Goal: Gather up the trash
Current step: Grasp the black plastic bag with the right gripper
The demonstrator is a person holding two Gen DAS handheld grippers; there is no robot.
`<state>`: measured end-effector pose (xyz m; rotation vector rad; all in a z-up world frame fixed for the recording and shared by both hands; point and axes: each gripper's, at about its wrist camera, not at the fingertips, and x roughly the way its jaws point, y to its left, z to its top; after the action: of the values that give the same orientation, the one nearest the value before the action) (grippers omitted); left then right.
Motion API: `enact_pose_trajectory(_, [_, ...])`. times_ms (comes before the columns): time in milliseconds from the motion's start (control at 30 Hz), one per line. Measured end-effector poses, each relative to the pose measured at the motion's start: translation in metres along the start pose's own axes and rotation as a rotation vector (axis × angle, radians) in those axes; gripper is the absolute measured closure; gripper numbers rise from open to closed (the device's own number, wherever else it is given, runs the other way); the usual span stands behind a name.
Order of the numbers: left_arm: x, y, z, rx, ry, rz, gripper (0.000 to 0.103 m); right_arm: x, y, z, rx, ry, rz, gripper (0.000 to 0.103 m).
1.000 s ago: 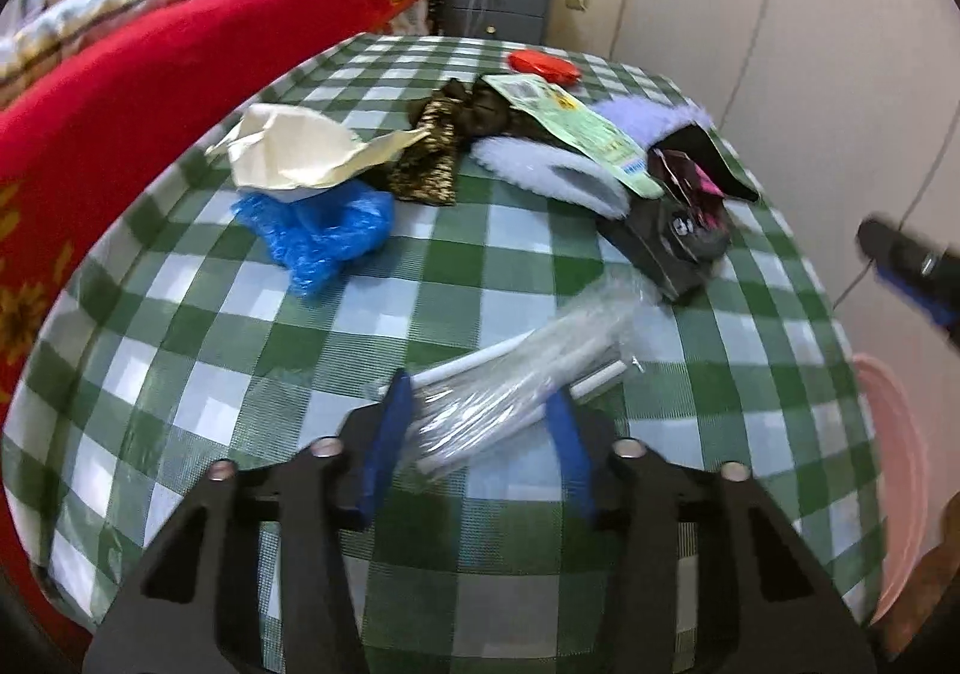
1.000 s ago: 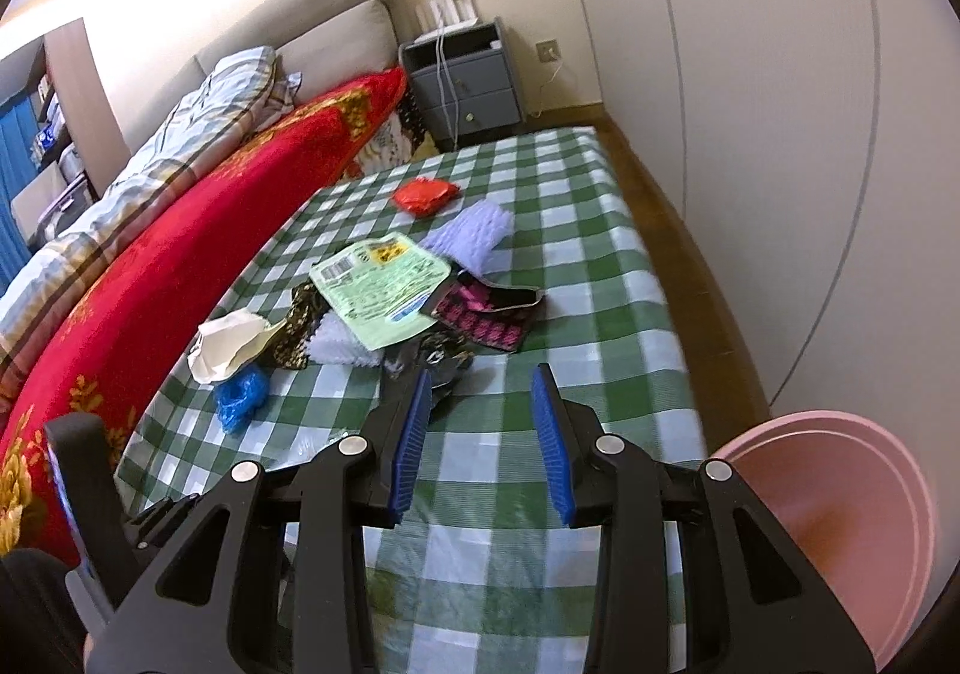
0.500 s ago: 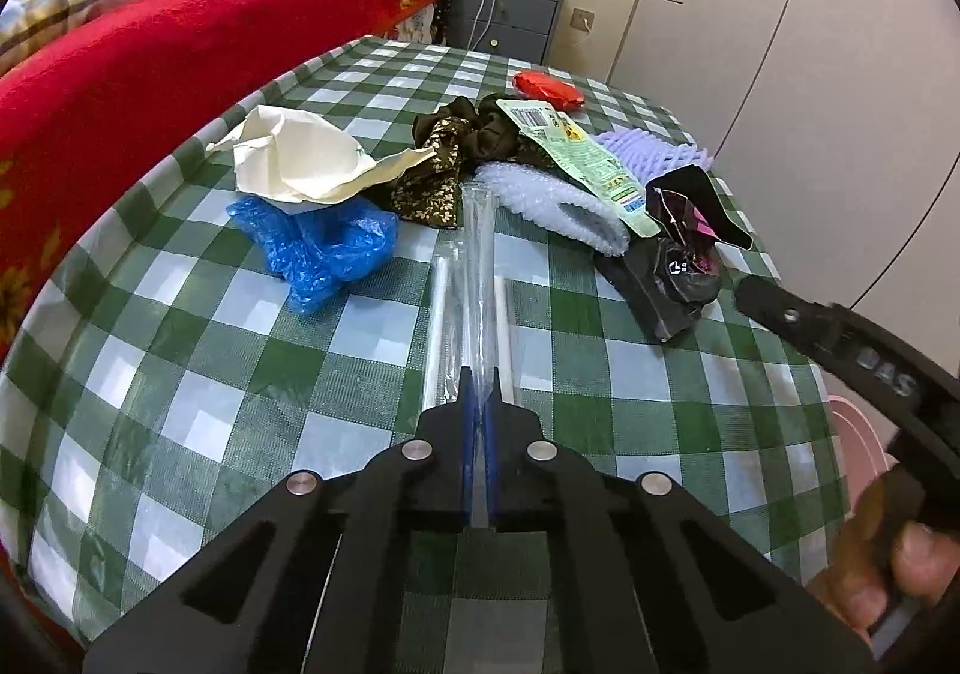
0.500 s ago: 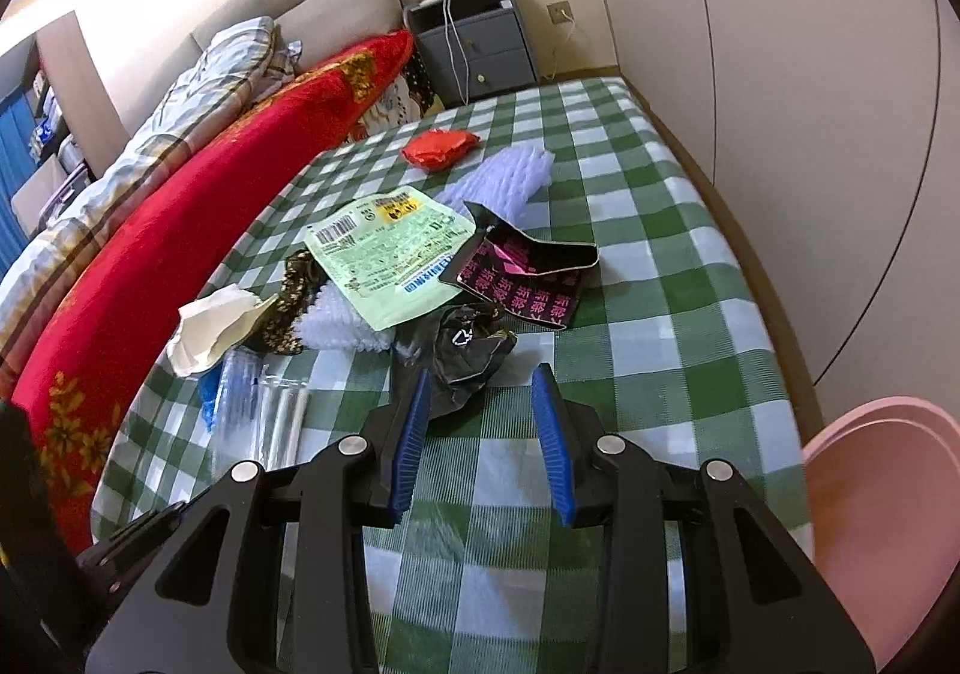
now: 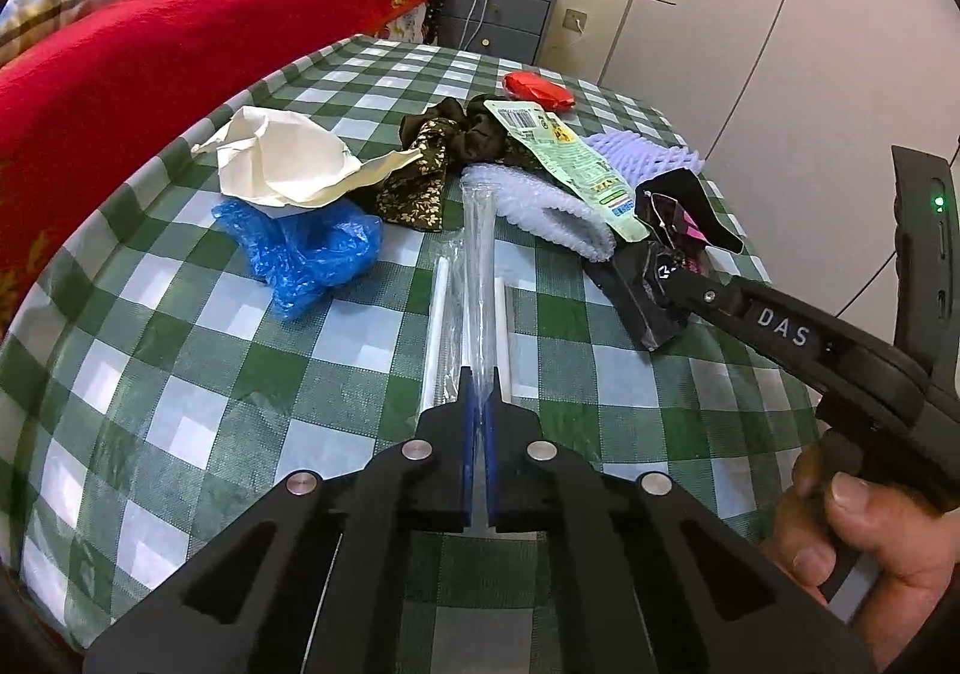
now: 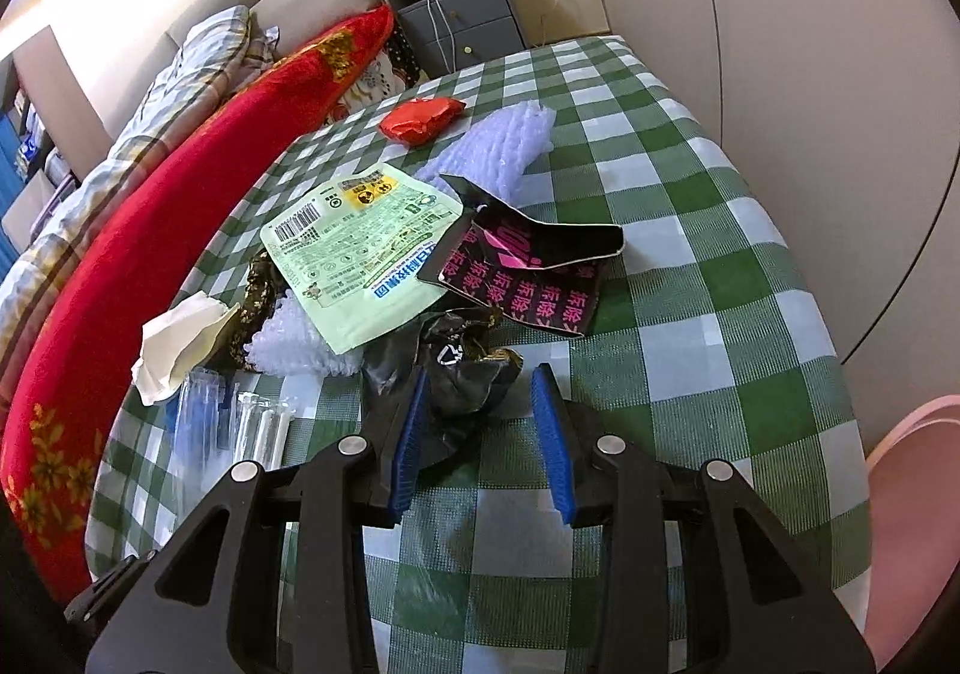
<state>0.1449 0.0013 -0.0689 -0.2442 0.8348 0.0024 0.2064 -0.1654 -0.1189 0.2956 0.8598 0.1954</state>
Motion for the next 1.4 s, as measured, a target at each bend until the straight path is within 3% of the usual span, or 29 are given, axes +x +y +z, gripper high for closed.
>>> enact_pose_trajectory(33, [0.0,-0.001,0.0,0.0,0.0,-0.002,0.101,0.0,0.0,0.0,-0.002,-0.003,-0.003,0.068])
enact_pose_trajectory(167, [-0.002,-0.001,0.001,0.0,-0.006,-0.011,0.101,-0.004,0.002,-0.001,-0.016,-0.02,-0.008,0.089])
enact_pose_trajectory(300, [-0.005,-0.002,0.003,-0.004,-0.014,-0.016,0.101,-0.013,0.004,-0.002,-0.028,-0.038,0.0,0.094])
enact_pose_trajectory(933, [-0.039,-0.014,-0.003,0.04,-0.076,-0.064,0.102,-0.118,0.023,-0.018,-0.133,-0.166,-0.01,0.099])
enact_pose_trajectory(1400, [-0.07,-0.027,-0.013,0.098,-0.123,-0.105,0.102,-0.183,0.013,-0.04,-0.142,-0.229,-0.064,0.099])
